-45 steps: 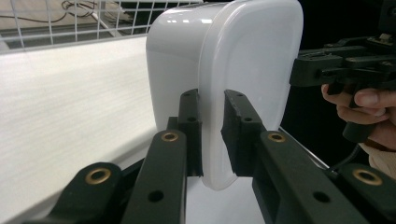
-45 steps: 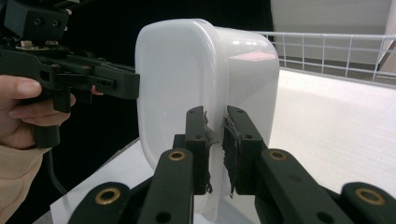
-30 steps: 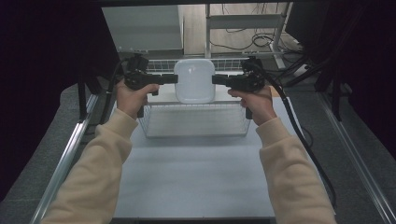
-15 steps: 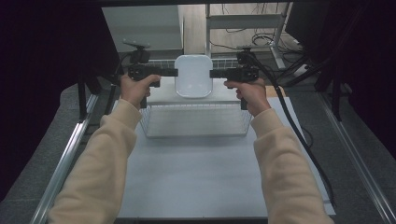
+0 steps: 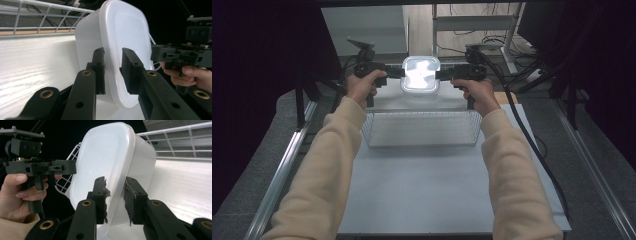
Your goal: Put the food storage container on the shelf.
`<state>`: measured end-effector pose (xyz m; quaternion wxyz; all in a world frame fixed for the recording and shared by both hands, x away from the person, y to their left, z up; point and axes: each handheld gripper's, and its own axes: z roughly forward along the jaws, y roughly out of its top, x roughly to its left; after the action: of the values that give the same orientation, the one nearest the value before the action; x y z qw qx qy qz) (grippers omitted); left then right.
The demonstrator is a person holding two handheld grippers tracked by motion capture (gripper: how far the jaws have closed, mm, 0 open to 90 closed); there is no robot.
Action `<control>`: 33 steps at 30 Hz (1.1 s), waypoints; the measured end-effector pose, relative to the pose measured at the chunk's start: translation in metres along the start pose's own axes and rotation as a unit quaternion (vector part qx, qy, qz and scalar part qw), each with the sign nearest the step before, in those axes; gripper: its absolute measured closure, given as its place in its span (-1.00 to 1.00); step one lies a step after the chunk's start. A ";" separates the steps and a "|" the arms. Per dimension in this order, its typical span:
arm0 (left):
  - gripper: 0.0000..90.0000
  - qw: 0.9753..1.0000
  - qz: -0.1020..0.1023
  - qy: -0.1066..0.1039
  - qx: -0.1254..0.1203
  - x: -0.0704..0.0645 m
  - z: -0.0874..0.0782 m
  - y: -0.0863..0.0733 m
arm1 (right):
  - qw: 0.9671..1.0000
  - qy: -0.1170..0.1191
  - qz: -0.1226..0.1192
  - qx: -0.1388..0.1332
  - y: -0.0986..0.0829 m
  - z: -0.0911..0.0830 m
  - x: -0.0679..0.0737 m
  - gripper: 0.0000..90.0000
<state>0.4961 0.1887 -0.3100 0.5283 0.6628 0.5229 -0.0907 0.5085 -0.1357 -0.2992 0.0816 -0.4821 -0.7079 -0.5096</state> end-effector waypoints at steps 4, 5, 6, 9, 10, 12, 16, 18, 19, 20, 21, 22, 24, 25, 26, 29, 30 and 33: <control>0.62 1.000 -0.016 -0.004 -0.003 0.005 0.004 0.001 | 1.000 0.005 0.022 0.004 0.003 0.005 -0.007 0.50; 0.60 1.000 -0.018 0.000 0.000 0.006 0.005 0.001 | 1.000 0.004 0.023 0.007 0.004 0.006 -0.008 0.47; 0.57 1.000 -0.019 0.002 0.001 0.007 0.006 0.000 | 0.999 0.005 0.032 0.012 0.003 0.009 -0.011 0.41; 0.56 1.000 -0.024 -0.003 -0.002 0.009 0.008 -0.001 | 0.999 0.006 0.036 0.014 0.003 0.011 -0.012 0.37; 0.56 1.000 -0.026 -0.005 -0.004 0.010 0.008 -0.002 | 0.999 0.008 0.037 0.013 0.002 0.010 -0.012 0.37; 0.56 1.000 -0.026 -0.006 -0.006 0.010 0.007 -0.003 | 0.999 0.007 0.033 0.013 0.001 0.011 -0.011 0.30; 0.34 1.000 -0.011 -0.002 -0.007 0.007 0.008 -0.005 | 1.000 0.005 0.022 0.007 -0.001 0.011 -0.008 -0.02; 0.09 0.999 0.008 0.020 -0.023 0.002 0.004 -0.007 | 1.000 -0.001 0.014 -0.005 -0.002 0.008 -0.004 -0.17; -0.01 0.999 0.018 0.031 -0.027 0.001 0.001 -0.007 | 1.000 -0.005 0.008 -0.010 -0.002 0.006 -0.003 -0.24; -0.07 0.998 0.024 0.036 -0.035 0.000 -0.003 -0.008 | 1.000 -0.010 0.002 -0.017 -0.002 0.003 -0.001 -0.29; -0.11 0.998 0.029 0.037 -0.042 -0.002 -0.007 -0.009 | 1.000 -0.014 -0.005 -0.026 -0.003 -0.001 0.001 -0.30; -0.15 0.998 0.029 0.037 -0.042 -0.002 -0.007 -0.009 | 1.000 -0.014 -0.005 -0.026 -0.003 -0.001 0.001 -0.30; -0.22 0.995 0.067 0.061 -0.050 -0.011 -0.017 -0.015 | 0.998 -0.016 -0.036 -0.039 -0.007 -0.012 0.008 -0.34; -0.22 0.993 0.082 0.071 -0.053 -0.013 -0.020 -0.018 | 0.998 -0.022 -0.048 -0.041 -0.010 -0.015 0.010 -0.35; -0.22 0.993 0.082 0.071 -0.053 -0.013 -0.020 -0.018 | 0.998 -0.022 -0.048 -0.041 -0.010 -0.015 0.010 -0.35; -0.22 0.991 0.097 0.068 -0.063 -0.018 -0.032 -0.027 | 0.993 -0.036 -0.104 -0.048 -0.023 -0.027 0.017 -0.36; -0.22 0.990 0.103 0.068 -0.065 -0.020 -0.035 -0.030 | 0.993 -0.036 -0.104 -0.048 -0.023 -0.027 0.017 -0.36; -0.22 0.988 0.121 0.073 -0.067 -0.023 -0.044 -0.042 | 0.987 -0.050 -0.149 -0.043 -0.034 -0.036 0.022 -0.37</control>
<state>0.4340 0.2054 -0.3015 0.5391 0.6891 0.4808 0.0577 0.4570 -0.1517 -0.2909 -0.0515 -0.3990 -0.7523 -0.5217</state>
